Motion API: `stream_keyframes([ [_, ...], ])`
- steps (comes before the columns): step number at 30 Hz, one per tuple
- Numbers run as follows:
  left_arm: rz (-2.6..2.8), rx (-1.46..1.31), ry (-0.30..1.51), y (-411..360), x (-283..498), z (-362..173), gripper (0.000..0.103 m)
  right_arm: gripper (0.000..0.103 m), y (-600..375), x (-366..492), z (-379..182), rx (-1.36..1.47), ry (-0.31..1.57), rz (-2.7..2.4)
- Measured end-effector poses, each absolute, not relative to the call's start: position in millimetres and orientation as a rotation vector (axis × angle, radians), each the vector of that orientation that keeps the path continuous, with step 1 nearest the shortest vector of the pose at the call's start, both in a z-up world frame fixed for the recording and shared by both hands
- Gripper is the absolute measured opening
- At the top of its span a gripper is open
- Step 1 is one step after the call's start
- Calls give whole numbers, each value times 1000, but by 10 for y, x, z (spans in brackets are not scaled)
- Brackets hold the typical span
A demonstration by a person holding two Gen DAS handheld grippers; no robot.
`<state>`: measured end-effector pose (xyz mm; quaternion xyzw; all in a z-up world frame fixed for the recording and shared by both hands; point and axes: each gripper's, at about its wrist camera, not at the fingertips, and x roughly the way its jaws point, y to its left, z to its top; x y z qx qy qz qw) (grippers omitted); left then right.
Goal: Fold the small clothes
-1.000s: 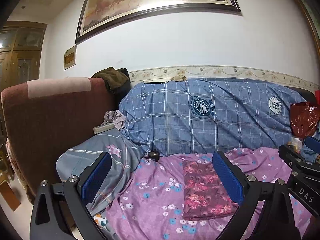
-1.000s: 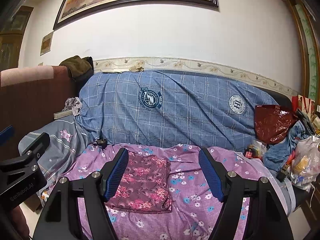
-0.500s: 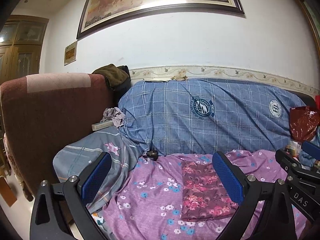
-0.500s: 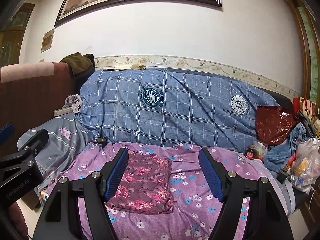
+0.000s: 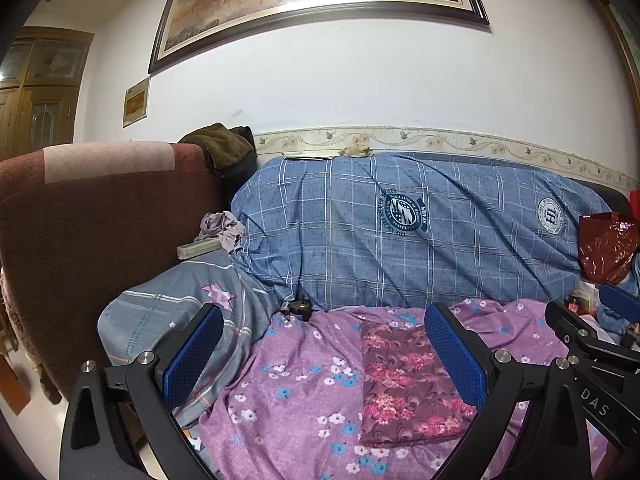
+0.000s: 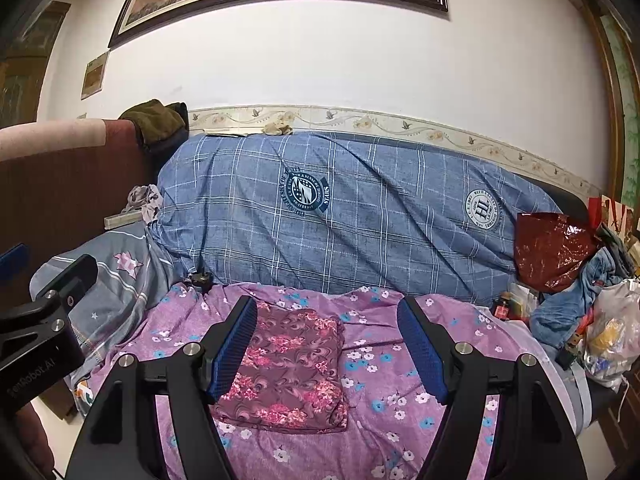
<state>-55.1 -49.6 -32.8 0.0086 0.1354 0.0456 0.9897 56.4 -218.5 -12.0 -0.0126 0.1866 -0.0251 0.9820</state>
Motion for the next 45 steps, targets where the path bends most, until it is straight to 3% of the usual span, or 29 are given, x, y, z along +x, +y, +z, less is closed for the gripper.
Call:
stream_keyframes([
  [45, 85, -20, 373, -554, 524, -460, 102, 74, -2257, 1389, -472, -28, 464, -42],
])
